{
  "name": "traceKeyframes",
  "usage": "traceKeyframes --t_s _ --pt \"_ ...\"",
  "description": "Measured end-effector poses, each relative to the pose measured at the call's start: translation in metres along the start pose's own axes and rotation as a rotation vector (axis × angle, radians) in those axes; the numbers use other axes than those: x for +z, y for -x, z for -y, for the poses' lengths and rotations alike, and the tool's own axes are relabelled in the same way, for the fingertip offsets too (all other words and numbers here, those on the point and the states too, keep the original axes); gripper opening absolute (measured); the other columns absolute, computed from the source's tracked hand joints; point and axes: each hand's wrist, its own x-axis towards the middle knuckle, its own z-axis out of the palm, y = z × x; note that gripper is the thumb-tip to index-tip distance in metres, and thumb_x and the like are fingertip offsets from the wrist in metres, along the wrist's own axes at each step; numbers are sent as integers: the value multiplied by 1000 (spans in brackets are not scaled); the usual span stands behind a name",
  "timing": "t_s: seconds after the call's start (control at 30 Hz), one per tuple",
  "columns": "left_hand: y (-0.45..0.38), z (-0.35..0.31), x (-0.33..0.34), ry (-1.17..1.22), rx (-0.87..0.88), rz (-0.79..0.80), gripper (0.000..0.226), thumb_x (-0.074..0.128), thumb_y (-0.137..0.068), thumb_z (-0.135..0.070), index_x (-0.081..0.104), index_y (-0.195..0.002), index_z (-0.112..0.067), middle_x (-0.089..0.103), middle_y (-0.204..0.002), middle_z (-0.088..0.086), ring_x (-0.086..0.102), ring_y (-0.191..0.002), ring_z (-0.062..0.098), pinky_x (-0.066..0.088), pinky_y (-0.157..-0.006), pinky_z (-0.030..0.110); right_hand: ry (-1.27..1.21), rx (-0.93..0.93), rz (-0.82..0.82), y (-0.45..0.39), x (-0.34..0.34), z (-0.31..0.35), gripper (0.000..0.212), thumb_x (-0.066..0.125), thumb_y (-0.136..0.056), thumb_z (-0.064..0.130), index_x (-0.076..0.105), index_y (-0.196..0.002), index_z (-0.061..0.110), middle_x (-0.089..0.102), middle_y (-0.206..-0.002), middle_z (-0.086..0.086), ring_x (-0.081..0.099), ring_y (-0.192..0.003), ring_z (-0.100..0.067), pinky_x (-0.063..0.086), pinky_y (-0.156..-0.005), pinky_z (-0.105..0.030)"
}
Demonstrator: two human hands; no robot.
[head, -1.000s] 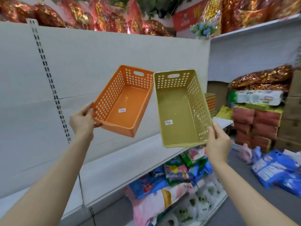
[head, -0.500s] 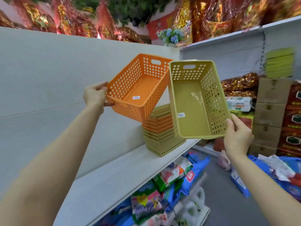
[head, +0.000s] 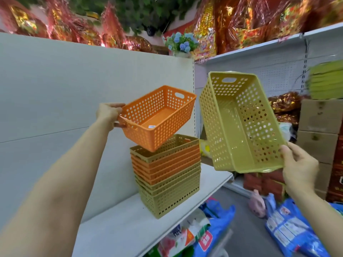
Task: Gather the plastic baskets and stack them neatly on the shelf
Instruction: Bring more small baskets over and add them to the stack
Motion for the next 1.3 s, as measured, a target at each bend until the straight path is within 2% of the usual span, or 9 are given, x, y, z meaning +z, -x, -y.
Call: traceKeyframes --t_s 0.17,0.27,0.5,0.63,0.83,0.97,1.1,1.2,1.3 --pt "-48 20 20 -173 -84 154 28 53 -97 3 71 -115 -10 68 -100 15 65 -73 28 58 -45 40 -80 25 9 -36 39 -25 27 57 -95 14 68 -118 8 73 -100 15 64 -96 0 51 -92 -26" --pt "-65 33 31 -298 -96 223 27 54 -97 2 71 -114 -10 68 -101 15 67 -74 29 57 -40 37 -110 25 56 -56 65 -27 26 57 -94 8 65 -119 8 59 -72 47 57 -76 23 46 -74 -4" --pt "-76 64 48 -440 -176 314 27 51 -102 -6 70 -121 -10 72 -109 16 71 -83 30 63 -54 43 -185 -32 218 -112 124 -30 28 58 -95 14 66 -121 19 68 -85 33 61 -78 14 52 -80 -14" --pt "-62 58 47 -621 -173 319 42 53 -101 -39 62 -132 -12 65 -127 10 66 -104 31 61 -78 48 -238 -107 414 -152 176 -14 8 70 -85 31 74 -91 34 69 -81 32 64 -78 8 54 -87 -28" --pt "-21 -42 38 60 125 223 64 26 -97 -70 53 -138 -29 64 -129 1 71 -102 28 59 -79 47 -301 -287 708 -183 266 35 8 68 -87 11 74 -94 12 71 -69 24 64 -68 6 51 -71 -12" --pt "-5 -40 56 -287 182 130 17 53 -101 -29 69 -102 -24 71 -92 -3 67 -65 9 54 -55 26 -388 -247 798 -183 311 49 7 81 -75 25 76 -69 25 70 -62 12 61 -56 -1 48 -56 -16" --pt "-4 -10 72 -422 90 -284 12 53 -90 -6 62 -82 -9 61 -80 9 63 -79 30 52 -66 39 -698 208 931 -173 332 43 35 79 -73 39 64 -89 12 62 -74 -5 59 -60 -16 52 -57 -31" --pt "0 -1 75 -381 -48 -328 34 46 -69 -11 65 -94 2 68 -96 24 70 -87 45 59 -75 60 -881 320 1142 -160 337 27 41 71 -78 46 57 -95 11 48 -86 -13 54 -77 -22 43 -68 -34" --pt "8 1 85 -411 -172 -294 25 44 -82 -2 61 -97 9 68 -87 27 70 -71 42 61 -54 54 -788 340 1252 -139 336 2 28 54 -91 34 69 -98 12 69 -91 -5 66 -78 -16 52 -69 -29"
